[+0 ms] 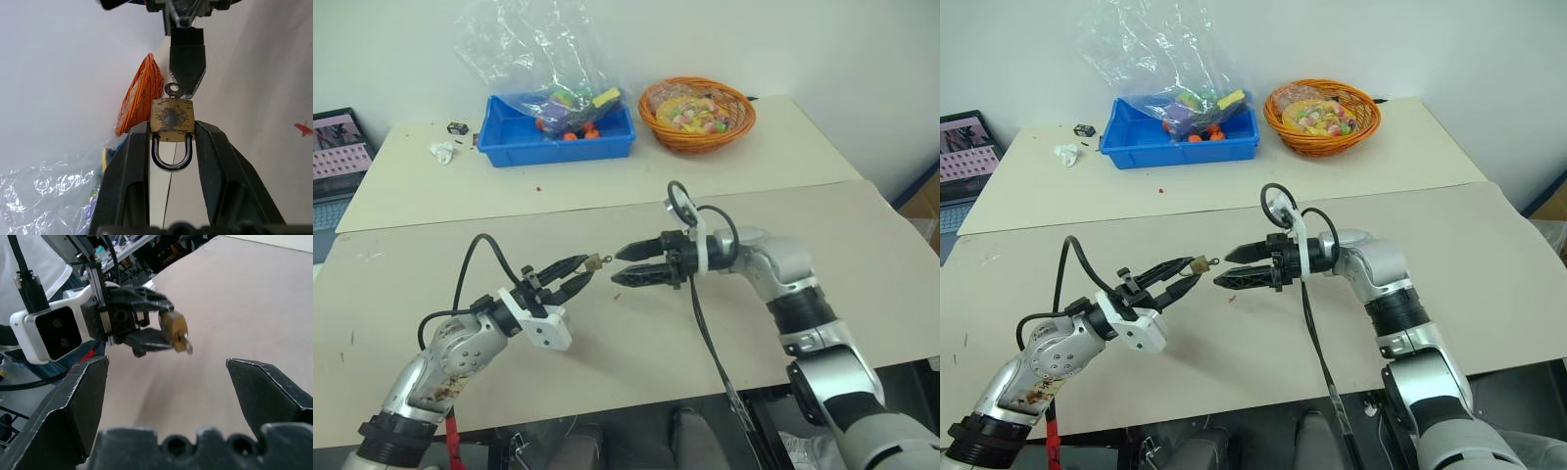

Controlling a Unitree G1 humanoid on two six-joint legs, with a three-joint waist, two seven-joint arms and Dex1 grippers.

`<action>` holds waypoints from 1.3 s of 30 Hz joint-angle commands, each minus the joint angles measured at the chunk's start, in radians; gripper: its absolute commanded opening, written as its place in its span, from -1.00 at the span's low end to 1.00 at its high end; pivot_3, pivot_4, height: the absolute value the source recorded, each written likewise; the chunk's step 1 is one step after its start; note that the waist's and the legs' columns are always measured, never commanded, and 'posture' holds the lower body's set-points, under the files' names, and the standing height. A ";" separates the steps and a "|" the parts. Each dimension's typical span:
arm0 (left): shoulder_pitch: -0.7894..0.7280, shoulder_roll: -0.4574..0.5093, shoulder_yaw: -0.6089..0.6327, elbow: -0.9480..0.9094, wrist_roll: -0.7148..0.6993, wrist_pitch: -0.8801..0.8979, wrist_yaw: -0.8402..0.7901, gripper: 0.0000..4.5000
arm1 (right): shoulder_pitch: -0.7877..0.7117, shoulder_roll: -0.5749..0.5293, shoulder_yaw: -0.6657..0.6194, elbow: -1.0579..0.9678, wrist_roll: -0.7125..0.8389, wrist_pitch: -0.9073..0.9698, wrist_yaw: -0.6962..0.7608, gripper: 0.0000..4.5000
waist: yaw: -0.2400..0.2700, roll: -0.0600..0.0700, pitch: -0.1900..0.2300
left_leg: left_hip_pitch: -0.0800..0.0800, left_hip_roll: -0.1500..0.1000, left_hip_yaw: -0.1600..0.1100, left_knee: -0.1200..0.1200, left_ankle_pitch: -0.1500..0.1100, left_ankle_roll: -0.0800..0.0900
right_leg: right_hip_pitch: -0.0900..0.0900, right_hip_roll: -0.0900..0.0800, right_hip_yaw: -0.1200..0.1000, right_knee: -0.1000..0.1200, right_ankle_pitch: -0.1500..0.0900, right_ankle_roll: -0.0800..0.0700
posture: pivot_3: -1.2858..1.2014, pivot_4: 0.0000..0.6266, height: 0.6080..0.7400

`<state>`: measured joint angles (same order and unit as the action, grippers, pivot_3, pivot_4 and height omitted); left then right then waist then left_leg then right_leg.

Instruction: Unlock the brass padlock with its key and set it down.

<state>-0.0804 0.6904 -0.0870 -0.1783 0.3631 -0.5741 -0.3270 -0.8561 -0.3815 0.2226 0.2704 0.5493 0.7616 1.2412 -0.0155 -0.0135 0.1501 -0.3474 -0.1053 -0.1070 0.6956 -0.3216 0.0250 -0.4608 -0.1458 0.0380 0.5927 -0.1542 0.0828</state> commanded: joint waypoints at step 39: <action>-0.012 -0.052 0.017 -0.019 -0.010 -0.023 -0.038 -0.63 | -0.157 0.228 -0.363 0.189 0.105 0.831 -0.430 -1.00 | -0.006 0.001 0.000 | -0.003 0.000 0.000 0.000 0.000 0.000 | -0.004 0.000 -0.002 0.002 0.000 -0.001 | 0.03 -0.52 1.00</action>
<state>-0.0805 0.6480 -0.0799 -0.1445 0.3576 -0.5842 -0.3832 -0.9956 -0.1804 -0.1202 0.4582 0.6347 1.5603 0.8422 -0.0214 -0.0127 0.1498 -0.3522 -0.1055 -0.1069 0.6961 -0.3214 0.0246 -0.4660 -0.1460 0.0365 0.5945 -0.1539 0.0822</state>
